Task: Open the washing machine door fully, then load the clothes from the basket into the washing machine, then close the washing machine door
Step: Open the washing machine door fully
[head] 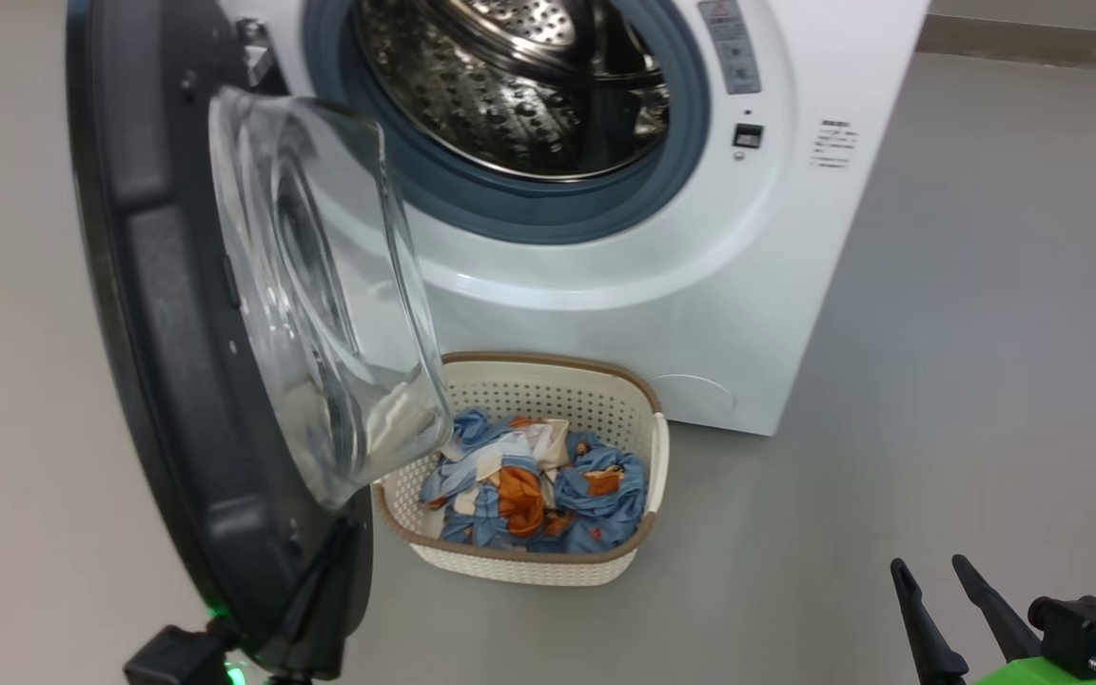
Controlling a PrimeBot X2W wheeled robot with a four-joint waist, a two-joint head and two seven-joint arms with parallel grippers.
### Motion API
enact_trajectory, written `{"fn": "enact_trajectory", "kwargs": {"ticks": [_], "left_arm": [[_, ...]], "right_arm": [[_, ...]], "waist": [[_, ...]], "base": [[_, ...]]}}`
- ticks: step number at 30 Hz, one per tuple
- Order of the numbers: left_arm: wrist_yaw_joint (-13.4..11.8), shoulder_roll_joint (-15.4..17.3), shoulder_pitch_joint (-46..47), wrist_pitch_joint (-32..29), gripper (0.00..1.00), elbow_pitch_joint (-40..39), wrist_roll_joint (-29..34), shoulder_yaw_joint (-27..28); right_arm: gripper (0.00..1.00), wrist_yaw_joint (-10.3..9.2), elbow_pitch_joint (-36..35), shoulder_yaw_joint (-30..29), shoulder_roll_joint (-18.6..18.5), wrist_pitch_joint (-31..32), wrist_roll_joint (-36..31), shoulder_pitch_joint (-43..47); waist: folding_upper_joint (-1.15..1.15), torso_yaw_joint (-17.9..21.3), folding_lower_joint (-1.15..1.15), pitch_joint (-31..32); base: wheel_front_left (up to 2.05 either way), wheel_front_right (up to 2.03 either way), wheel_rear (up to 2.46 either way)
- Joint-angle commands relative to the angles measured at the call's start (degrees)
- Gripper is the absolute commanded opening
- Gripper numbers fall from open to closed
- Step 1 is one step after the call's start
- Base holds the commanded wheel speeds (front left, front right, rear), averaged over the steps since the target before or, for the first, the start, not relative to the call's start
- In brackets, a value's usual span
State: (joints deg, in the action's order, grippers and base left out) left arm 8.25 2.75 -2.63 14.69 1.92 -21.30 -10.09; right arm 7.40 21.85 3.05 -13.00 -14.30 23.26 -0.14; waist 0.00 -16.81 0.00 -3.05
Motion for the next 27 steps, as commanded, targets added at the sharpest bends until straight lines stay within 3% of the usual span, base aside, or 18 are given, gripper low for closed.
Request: {"fn": "enact_trajectory", "kwargs": {"ticks": [1,10,27], "left_arm": [[-0.81,1.20,0.74,0.31,0.00,-1.04,0.65,3.60],[-1.92,2.24,1.37,0.31,0.00,-0.03,1.00,10.01],[-1.75,6.17,8.49,0.31,0.00,6.83,1.90,21.34]], "right_arm": [[1.00,0.09,-1.34,1.35,-1.28,-0.70,-0.65,-1.07],[1.00,0.09,-1.08,1.86,-1.19,-0.70,-0.79,-1.86],[1.00,0.09,-1.17,2.29,-1.28,-0.70,-1.04,-3.11]], "waist": [[0.00,-1.53,0.00,-0.32],[0.00,-4.59,0.00,-1.21],[0.00,-5.34,0.00,-2.92]], "base": [[0.00,0.00,0.00],[0.00,0.00,0.00],[0.00,0.00,0.00]]}}
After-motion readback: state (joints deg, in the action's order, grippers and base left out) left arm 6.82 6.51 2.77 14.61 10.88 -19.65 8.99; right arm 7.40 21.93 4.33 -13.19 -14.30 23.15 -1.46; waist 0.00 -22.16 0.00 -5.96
